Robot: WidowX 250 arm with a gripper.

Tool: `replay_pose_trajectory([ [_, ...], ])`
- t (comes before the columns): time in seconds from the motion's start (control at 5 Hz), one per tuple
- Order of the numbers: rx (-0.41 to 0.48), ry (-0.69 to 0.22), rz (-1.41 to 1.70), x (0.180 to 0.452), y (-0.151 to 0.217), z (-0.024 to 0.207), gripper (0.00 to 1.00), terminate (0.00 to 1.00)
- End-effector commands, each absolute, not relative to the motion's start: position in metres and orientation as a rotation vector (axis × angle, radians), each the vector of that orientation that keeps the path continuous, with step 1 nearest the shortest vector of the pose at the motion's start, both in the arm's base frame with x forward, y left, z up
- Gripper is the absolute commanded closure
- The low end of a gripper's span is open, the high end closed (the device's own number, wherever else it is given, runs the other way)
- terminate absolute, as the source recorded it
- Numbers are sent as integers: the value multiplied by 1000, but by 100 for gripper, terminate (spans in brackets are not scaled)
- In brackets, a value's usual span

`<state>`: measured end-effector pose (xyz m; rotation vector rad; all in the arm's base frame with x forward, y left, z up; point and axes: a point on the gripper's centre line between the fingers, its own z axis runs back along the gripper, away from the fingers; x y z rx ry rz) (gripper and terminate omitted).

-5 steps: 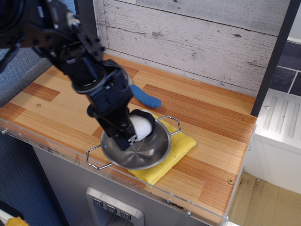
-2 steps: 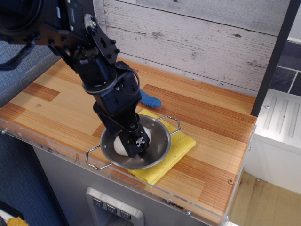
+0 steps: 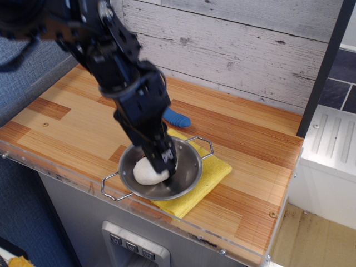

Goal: Take the egg plant and place it in the silver vessel.

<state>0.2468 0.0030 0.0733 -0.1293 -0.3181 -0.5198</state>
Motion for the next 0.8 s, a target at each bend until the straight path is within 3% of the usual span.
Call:
replay_pose_trajectory([
  [0.0,-29,-446,-527,247,5,146,0,0],
  [0.4,-29,-446,-527,247,5,146,0,0],
  [0.6,-29,-446,-527,247,5,146,0,100],
])
